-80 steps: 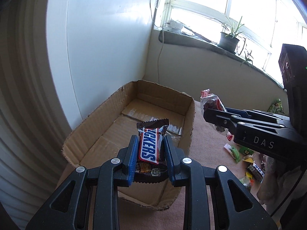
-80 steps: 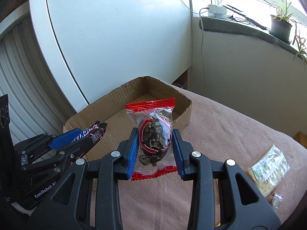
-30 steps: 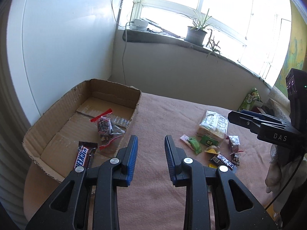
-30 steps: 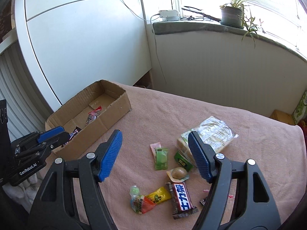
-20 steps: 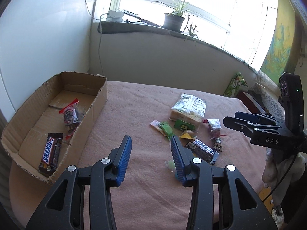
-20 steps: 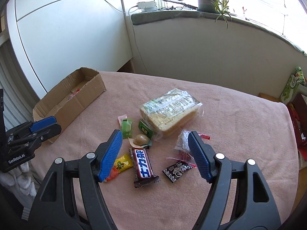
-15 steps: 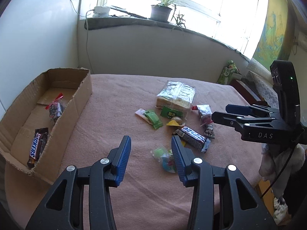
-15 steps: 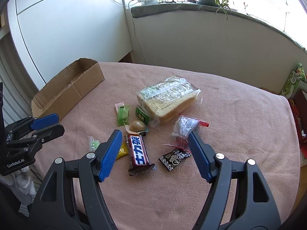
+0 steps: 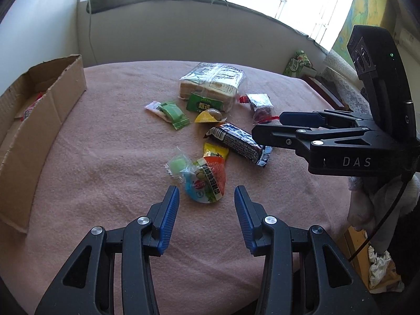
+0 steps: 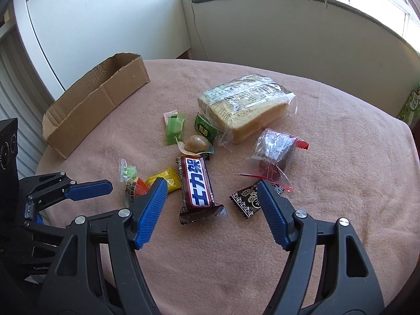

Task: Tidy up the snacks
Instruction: 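Move both tools back over the remaining snacks on the table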

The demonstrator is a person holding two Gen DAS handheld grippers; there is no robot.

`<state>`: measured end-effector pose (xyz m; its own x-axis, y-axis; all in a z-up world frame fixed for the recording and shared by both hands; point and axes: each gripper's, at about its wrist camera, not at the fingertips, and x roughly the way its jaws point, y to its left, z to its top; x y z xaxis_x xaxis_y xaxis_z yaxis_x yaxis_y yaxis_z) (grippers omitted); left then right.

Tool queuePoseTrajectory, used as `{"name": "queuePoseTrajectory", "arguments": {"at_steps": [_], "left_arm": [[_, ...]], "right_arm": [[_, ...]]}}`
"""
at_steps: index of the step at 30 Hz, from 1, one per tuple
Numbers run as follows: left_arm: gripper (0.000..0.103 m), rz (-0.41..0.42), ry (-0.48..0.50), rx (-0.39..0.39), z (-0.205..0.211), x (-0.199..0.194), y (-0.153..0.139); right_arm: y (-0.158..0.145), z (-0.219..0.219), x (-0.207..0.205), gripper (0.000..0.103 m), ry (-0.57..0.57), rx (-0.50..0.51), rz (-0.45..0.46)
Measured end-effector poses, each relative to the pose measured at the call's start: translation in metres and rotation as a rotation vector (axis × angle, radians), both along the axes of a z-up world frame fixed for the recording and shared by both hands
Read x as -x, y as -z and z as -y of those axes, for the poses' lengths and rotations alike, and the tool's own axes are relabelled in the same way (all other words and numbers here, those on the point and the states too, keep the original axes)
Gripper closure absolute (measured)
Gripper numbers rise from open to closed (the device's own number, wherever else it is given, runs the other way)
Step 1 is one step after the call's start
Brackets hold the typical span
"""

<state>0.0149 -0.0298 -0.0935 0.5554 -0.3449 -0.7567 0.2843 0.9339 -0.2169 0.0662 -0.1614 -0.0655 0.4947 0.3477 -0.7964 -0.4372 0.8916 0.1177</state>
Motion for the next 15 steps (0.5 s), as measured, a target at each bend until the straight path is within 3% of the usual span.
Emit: {"name": "queuePoseTrajectory", "arguments": {"at_steps": [15], "left_arm": [[0.061,0.056,0.037,-0.111,0.019,-0.013,0.009]], "right_arm": [[0.021,-0.01,-0.017,0.044,-0.036,-0.019,-0.086]]}}
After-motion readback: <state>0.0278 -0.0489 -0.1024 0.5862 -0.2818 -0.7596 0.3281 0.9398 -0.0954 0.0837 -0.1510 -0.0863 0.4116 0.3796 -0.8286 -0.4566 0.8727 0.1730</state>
